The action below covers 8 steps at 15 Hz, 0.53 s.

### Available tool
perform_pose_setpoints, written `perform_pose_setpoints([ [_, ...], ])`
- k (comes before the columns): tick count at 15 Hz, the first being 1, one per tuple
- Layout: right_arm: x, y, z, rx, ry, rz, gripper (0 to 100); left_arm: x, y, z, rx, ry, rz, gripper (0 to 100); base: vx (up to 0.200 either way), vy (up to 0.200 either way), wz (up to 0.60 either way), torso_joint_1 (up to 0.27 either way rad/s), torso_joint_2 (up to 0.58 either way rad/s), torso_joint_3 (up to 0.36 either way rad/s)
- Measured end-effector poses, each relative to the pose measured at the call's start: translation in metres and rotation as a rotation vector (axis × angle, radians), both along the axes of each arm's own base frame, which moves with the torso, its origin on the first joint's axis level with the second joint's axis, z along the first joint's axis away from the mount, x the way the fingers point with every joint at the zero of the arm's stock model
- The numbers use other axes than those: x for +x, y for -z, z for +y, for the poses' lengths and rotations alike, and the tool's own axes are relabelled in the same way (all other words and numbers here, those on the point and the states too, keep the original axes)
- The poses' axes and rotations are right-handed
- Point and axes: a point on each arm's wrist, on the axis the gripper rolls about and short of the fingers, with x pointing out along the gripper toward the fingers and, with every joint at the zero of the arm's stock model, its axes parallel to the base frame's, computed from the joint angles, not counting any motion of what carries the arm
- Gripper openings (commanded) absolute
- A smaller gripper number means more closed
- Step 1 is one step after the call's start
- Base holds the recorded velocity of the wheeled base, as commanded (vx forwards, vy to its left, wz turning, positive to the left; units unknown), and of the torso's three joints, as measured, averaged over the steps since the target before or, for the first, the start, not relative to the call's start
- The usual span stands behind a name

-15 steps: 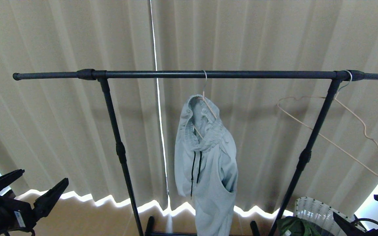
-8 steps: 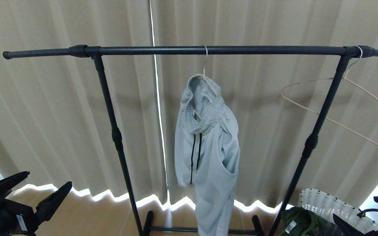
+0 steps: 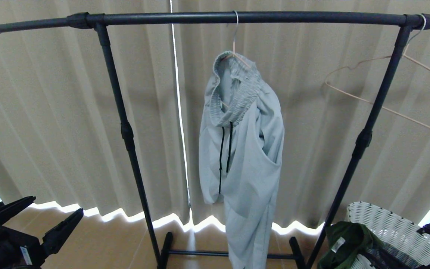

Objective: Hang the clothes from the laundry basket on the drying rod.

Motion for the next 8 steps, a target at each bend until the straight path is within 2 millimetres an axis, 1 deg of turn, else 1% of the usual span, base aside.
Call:
perform_pose_setpoints([
  [2,-0.0012,0.002,-0.0004,0.0,-0.002,0.002,100,-0.0017,0.0,0.0003,0.0,-0.002,-0.005,100,0.0,0.0,0.0,-0.107,0.45,0.344],
  [4,-0.0019,0.003,-0.0006,0.0,-0.002,0.005,100,-0.0027,-0.0003,0.0004,0.0,-0.003,-0.009,100,0.0,0.0,0.0,-0.063,0.41,0.325],
  [6,-0.0022,0.0032,-0.0007,0.001,-0.004,0.004,100,-0.003,-0.0005,0.0003,0.0,-0.003,-0.011,100,0.0,0.0,0.0,-0.034,0.16,0.137],
  [8,-0.0016,0.002,-0.0004,0.006,-0.006,-0.001,100,-0.004,-0.0002,0.0003,0.0,-0.003,-0.013,100,0.0,0.0,0.0,-0.01,0.05,0.049],
])
